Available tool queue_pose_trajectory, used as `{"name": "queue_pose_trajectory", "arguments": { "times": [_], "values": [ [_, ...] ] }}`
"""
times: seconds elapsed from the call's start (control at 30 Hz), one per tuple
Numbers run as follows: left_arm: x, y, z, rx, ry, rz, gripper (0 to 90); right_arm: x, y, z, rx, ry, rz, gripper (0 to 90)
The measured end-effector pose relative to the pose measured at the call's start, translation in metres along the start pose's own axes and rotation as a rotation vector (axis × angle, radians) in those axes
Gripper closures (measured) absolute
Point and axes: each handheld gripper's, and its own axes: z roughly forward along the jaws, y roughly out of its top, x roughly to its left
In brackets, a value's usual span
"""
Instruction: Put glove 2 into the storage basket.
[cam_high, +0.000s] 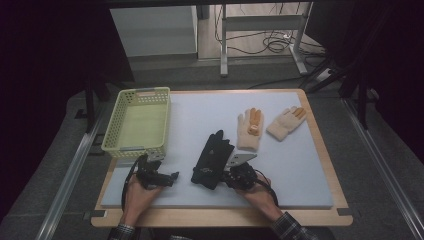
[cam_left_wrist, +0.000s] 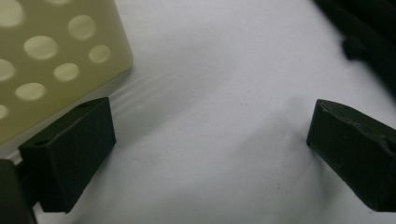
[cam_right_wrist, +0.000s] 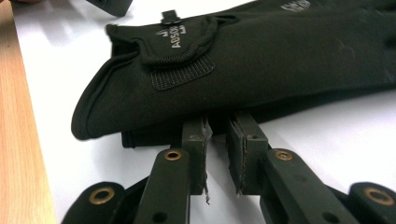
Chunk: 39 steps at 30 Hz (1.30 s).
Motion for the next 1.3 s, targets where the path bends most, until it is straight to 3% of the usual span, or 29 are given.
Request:
{"name": "queue_pose_trajectory", "arguments": {
  "times": [0.2, 0.43, 0.67, 0.73, 0.9, 0.93, 1.1, 1.3],
  "values": [
    [0.007, -0.004, -0.003, 0.005, -0.007, 0.010, 1.3, 0.009, 0.017, 0.024, -0.012, 0.000, -0.034, 75.7],
    [0.007, -0.004, -0.003, 0.005, -0.009, 0.013, 1.1, 0.007, 0.014, 0.014, -0.003, -0.018, -0.047, 69.4],
    [0.007, -0.004, -0.003, 0.003, -0.011, 0.007, 1.0, -0.012, 0.001, -0.012, -0.011, -0.083, -0.029, 59.3],
    [0.007, -0.004, -0.003, 0.003, -0.011, 0.007, 1.0, -0.026, -0.005, -0.027, -0.023, -0.116, 0.004, 53.3],
    [0.007, -0.004, -0.004, 0.001, -0.010, 0.009, 1.5, -0.041, -0.015, -0.040, -0.014, -0.168, 0.022, 45.2],
    [0.007, -0.004, -0.004, 0.000, -0.009, 0.007, 1.7, -0.051, -0.021, -0.048, -0.013, -0.197, 0.038, 40.4],
    [0.006, -0.004, -0.005, 0.001, -0.012, -0.004, 1.8, -0.070, -0.034, -0.061, -0.011, -0.261, 0.077, 34.4],
    [0.001, 0.001, -0.011, -0.009, -0.070, -0.011, 1.4, -0.088, -0.048, -0.074, -0.021, -0.335, 0.106, 29.2]
  ]
}}
